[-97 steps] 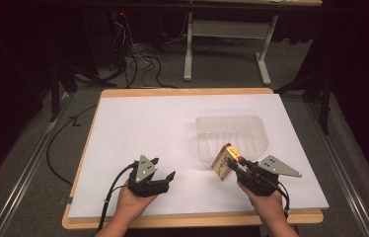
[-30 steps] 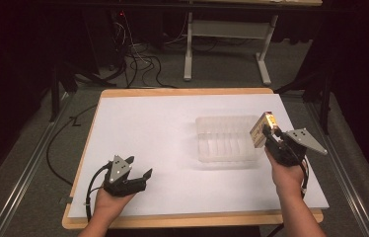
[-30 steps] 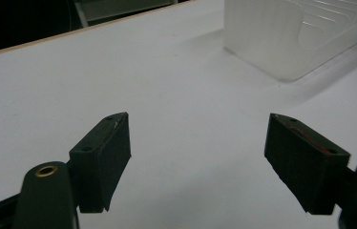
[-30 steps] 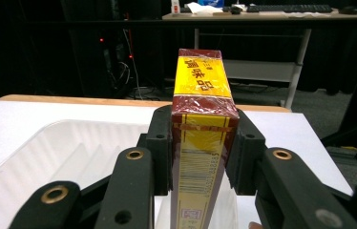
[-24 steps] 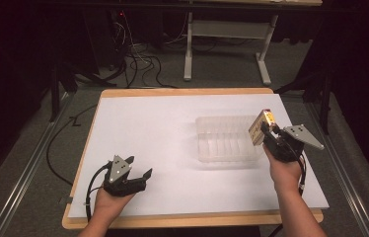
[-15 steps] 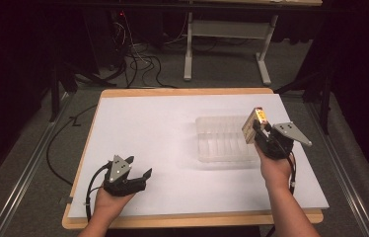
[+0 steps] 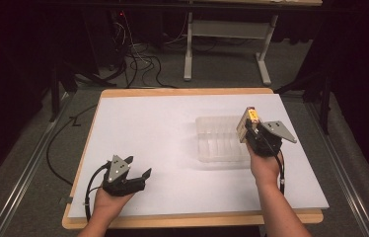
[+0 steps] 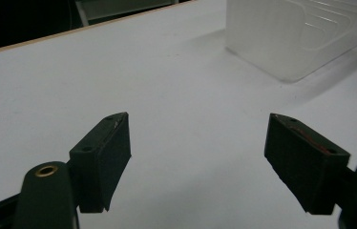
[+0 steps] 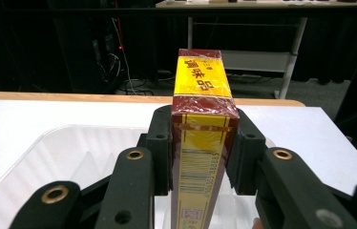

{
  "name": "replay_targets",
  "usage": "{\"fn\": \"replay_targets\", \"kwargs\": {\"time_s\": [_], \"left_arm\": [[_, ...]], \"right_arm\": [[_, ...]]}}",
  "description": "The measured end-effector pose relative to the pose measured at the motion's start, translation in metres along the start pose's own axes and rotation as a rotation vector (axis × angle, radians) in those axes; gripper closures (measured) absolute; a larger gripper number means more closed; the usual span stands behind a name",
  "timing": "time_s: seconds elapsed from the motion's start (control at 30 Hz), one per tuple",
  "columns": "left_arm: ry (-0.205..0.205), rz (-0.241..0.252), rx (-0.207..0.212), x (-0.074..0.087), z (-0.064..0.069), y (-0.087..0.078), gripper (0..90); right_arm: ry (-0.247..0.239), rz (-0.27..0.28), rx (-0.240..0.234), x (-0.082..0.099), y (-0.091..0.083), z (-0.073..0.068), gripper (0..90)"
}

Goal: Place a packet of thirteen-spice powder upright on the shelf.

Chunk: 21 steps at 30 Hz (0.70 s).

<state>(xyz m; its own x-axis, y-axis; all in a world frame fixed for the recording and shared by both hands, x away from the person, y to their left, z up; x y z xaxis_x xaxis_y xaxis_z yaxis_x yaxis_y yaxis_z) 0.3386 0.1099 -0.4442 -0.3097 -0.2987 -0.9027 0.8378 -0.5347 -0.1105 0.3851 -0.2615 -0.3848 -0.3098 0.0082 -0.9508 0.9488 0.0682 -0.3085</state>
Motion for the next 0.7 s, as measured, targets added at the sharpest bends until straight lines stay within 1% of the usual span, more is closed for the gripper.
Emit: {"fn": "replay_targets", "kwargs": {"time_s": [0.1,0.17,0.23,0.37,0.53,0.7], "left_arm": [[0.002,-0.003,0.001,0.001,0.000,0.001,24.6],[0.003,-0.004,0.001,0.001,0.000,0.001,24.6],[-0.001,-0.003,0.001,0.001,0.001,0.001,24.6],[-0.007,0.002,0.002,-0.001,0.001,0.000,24.6],[-0.016,0.003,0.000,-0.001,0.000,0.000,24.7],[-0.013,0.005,0.001,-0.001,0.001,-0.001,24.9]], "right_arm": [[0.005,-0.002,0.003,0.002,0.002,-0.001,68.1],[0.007,-0.006,0.013,0.003,0.004,-0.002,68.1],[0.005,-0.007,0.013,0.004,0.006,-0.002,68.1],[0.012,-0.017,0.028,0.007,0.010,-0.003,68.0],[-0.001,-0.029,0.041,0.012,0.018,-0.005,68.0],[-0.004,-0.049,0.052,0.019,0.025,-0.007,67.9]]}}
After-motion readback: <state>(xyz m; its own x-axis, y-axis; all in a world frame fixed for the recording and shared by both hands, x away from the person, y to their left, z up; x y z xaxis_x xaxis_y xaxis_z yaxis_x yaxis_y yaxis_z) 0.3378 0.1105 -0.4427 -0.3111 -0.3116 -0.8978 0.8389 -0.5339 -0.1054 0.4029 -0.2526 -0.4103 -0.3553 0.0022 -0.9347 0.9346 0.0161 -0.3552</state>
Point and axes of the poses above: each handheld gripper's, and its own axes: y roughly forward along the jaws, x roughly out of its underside, z roughly to its right, the point moved 1 cm from there along y, roughly forward along the jaws, and after that the axes turned 1 degree about -z, right-handed, at the moved point
